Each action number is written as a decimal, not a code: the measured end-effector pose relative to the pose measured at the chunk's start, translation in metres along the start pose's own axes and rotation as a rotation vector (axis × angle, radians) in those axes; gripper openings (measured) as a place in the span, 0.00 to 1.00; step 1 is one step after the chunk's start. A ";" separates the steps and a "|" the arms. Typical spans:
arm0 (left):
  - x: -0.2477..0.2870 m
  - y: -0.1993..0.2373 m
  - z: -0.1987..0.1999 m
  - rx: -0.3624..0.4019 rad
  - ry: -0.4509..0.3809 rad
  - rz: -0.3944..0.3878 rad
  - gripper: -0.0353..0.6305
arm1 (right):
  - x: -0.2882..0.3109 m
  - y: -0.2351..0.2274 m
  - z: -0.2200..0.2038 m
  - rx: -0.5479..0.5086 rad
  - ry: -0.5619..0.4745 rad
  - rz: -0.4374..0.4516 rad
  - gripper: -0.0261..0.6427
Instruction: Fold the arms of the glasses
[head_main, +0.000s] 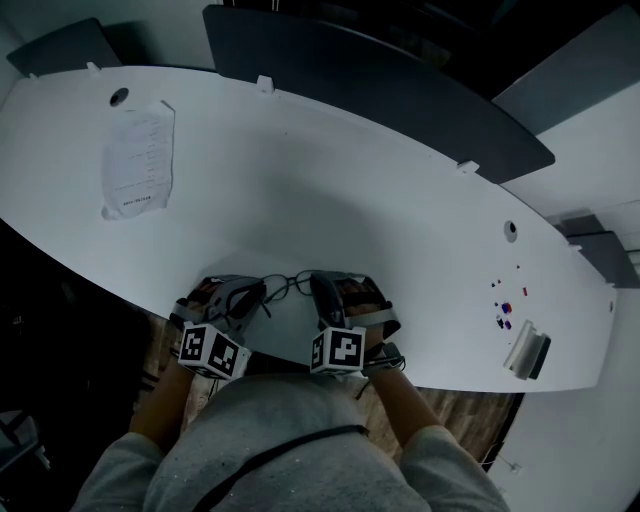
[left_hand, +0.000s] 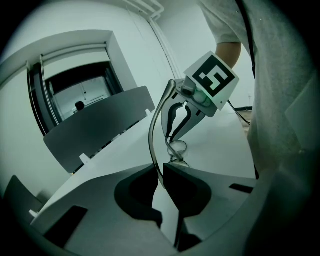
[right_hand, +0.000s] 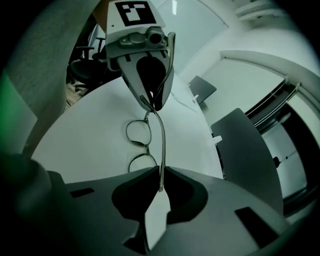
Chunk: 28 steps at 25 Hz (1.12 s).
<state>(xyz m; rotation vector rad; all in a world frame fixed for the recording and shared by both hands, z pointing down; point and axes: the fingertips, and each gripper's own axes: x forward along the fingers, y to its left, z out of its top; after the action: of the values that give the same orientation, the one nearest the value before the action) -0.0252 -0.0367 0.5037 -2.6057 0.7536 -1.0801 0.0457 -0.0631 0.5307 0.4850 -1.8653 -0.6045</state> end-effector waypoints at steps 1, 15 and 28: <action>0.000 0.000 0.000 0.001 0.002 0.002 0.12 | 0.002 0.000 0.000 -0.027 0.013 0.002 0.10; -0.002 -0.001 -0.003 0.045 0.031 0.014 0.13 | 0.018 0.012 0.019 -0.237 0.057 0.026 0.10; -0.007 0.005 -0.011 -0.004 0.039 0.029 0.12 | 0.003 0.008 0.012 0.009 -0.040 0.100 0.27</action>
<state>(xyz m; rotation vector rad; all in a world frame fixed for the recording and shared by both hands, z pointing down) -0.0389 -0.0370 0.5050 -2.5756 0.8006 -1.1252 0.0327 -0.0565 0.5336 0.3858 -1.9186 -0.5431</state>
